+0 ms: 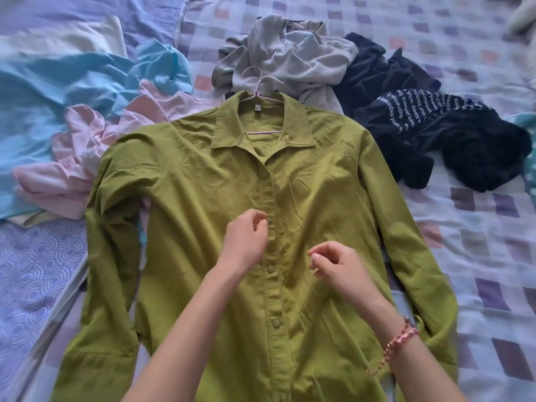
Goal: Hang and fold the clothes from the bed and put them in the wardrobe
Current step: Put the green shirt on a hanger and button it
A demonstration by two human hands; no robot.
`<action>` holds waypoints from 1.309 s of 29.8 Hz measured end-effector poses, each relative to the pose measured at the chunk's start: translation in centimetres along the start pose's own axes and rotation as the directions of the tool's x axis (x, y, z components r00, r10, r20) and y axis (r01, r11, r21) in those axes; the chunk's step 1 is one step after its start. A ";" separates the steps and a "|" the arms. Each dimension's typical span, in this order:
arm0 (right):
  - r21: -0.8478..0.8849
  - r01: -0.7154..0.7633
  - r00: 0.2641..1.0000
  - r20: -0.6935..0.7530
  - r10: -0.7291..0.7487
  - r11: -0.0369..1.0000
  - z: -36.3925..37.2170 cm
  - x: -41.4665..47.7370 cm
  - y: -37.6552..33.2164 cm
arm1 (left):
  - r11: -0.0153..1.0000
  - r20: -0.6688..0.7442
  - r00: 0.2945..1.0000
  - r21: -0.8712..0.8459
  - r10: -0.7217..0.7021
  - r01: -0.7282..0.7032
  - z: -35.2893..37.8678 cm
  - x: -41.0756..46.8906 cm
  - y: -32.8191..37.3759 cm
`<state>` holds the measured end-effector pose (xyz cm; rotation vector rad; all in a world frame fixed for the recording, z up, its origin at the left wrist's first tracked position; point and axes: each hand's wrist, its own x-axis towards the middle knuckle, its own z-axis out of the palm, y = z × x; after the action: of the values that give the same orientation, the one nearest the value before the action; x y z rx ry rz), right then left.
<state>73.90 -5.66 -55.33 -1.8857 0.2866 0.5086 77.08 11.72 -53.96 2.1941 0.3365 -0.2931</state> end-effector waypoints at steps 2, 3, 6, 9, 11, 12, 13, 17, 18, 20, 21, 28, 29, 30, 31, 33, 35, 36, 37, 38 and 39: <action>-0.042 0.040 0.999 -0.017 -0.041 0.998 -0.2 3.5 -2.4 | 0.997 -0.081 0.995 0.062 0.050 -0.045 -1.4 3.9 1.2; -0.055 0.055 0.998 -0.030 -0.056 0.997 -0.2 5.2 -3.3 | 0.993 -0.116 0.990 0.098 0.074 -0.063 -2.0 5.7 1.5; -0.144 0.105 0.991 -0.066 -0.115 0.984 0.1 9.7 -6.0 | 0.975 -0.199 0.968 0.194 0.151 -0.112 -3.7 11.2 2.0; -0.248 0.181 0.976 -0.075 -0.205 0.952 0.9 13.9 -8.7 | 0.955 -0.237 0.950 0.264 0.203 -0.138 -5.4 16.5 2.2; -0.315 0.228 0.960 -0.087 -0.267 0.921 1.4 16.2 -10.7 | 0.946 -0.245 0.943 0.289 0.224 -0.150 -6.3 19.4 2.7; -0.342 0.237 0.956 -0.085 -0.281 0.909 1.8 17.5 -11.5 | 0.941 -0.245 0.941 0.301 0.233 -0.155 -6.7 20.7 2.7; -0.373 0.255 0.949 -0.080 -0.305 0.892 2.0 18.5 -12.3 | 0.933 -0.239 0.941 0.324 0.240 -0.156 -6.9 21.8 2.9; -0.552 0.337 0.926 0.048 -0.374 0.763 3.6 24.4 -15.3 | 0.831 -0.082 0.985 0.551 0.153 -0.083 -7.1 26.6 1.8; -0.646 0.346 0.921 0.094 -0.379 0.680 3.9 26.0 -15.5 | 0.810 -0.025 0.996 0.584 0.085 -0.054 -6.8 27.5 1.1; -0.792 0.310 0.932 0.144 -0.333 0.526 4.4 30.0 -15.5 | 0.808 0.045 0.998 0.589 -0.041 0.007 -5.7 29.9 -0.7; -0.812 0.265 0.952 0.135 -0.274 0.520 4.8 31.7 -15.0 | 0.815 0.059 0.995 0.578 -0.084 0.035 -5.0 30.9 -1.6; -0.763 0.211 0.974 0.115 -0.193 0.611 6.4 35.0 -11.7 | 0.891 -0.049 0.996 0.446 -0.074 0.088 -3.7 32.5 -4.0; -0.759 0.214 0.974 0.119 -0.192 0.614 6.1 34.7 -12.5 | 0.904 -0.120 0.992 0.416 -0.050 0.096 -4.1 32.2 -4.0; -0.763 0.234 0.966 0.112 -0.232 0.603 5.4 33.9 -13.6 | 0.906 -0.191 0.982 0.413 -0.011 0.091 -4.5 31.4 -3.3; -0.768 0.257 0.952 0.097 -0.291 0.587 4.4 33.1 -14.5 | 0.896 -0.230 0.972 0.440 0.041 0.066 -5.0 30.5 -2.4; -0.754 0.332 0.901 0.076 -0.428 0.566 3.0 30.6 -16.8 | 0.868 -0.245 0.949 0.494 0.199 -0.054 -6.7 27.8 -0.8; -0.606 0.490 0.838 0.129 -0.530 0.627 0.1 25.9 -19.8 | 0.864 -0.215 0.902 0.435 0.374 -0.255 -9.3 23.0 1.8; -0.549 0.525 0.833 0.176 -0.524 0.650 -0.8 23.7 -21.3 | 0.845 -0.173 0.884 0.417 0.435 -0.334 -10.7 20.7 2.7; -0.508 0.566 0.816 0.236 -0.527 0.650 -1.8 21.7 -22.7 | 0.817 -0.116 0.869 0.418 0.481 -0.397 -12.4 18.3 3.7; -0.479 0.626 0.777 0.313 -0.546 0.616 -3.5 18.4 -25.4 | 0.792 -0.087 0.850 0.422 0.519 -0.441 -14.7 14.9 5.7; -0.456 0.674 0.737 0.368 -0.567 0.581 -4.3 15.8 -27.7 | 0.782 -0.058 0.853 0.434 0.519 -0.447 -17.0 12.0 7.5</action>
<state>100.60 1.12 -38.66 -2.3167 -0.7450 0.2740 92.40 22.60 -42.25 2.6305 -0.2340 0.1373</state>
